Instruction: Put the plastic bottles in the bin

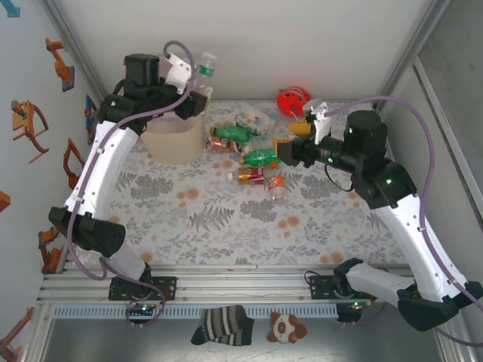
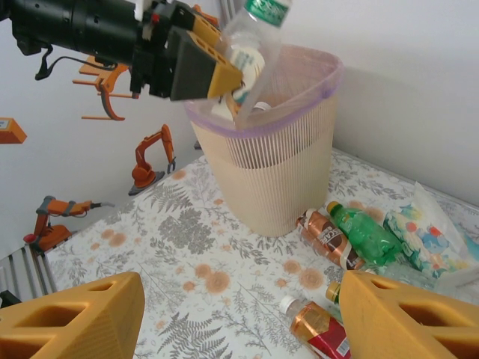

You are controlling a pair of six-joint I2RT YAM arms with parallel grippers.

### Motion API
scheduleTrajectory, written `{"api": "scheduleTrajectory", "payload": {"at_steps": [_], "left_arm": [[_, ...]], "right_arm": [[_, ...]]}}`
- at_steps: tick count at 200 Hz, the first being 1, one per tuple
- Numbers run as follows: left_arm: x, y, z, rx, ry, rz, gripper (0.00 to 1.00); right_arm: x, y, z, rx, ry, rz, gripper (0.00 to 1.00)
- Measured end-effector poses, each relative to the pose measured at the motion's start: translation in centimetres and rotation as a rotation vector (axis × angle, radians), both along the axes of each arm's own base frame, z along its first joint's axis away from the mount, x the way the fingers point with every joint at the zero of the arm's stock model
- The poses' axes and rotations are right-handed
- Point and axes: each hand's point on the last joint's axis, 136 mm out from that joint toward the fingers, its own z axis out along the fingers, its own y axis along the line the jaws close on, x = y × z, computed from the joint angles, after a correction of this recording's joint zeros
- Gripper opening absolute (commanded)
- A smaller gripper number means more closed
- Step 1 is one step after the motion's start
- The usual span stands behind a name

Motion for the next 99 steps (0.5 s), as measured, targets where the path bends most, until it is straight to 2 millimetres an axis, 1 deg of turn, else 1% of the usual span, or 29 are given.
{"api": "scheduleTrajectory", "payload": {"at_steps": [14, 27, 55, 78, 99], "left_arm": [[0.8, 1.6, 0.7, -0.021, -0.014, 0.059, 0.4], [1.6, 3.1, 0.8, -0.028, -0.016, 0.119, 0.4], [3.4, 6.3, 0.3, -0.011, 0.009, 0.241, 0.39], [5.2, 8.4, 0.4, 0.017, 0.023, 0.329, 0.38], [6.8, 10.2, -0.3, 0.051, 0.052, 0.403, 0.38]], "right_arm": [[0.0, 0.0, 0.0, 0.001, -0.001, 0.0, 0.69], [-0.1, 0.0, 0.1, 0.001, -0.002, 0.0, 0.69], [-0.1, 0.0, 0.1, 0.001, -0.001, 0.0, 0.69], [-0.1, 0.0, 0.1, 0.001, -0.001, 0.001, 0.68], [-0.2, 0.1, 0.0, 0.001, -0.001, 0.005, 0.69]]}}
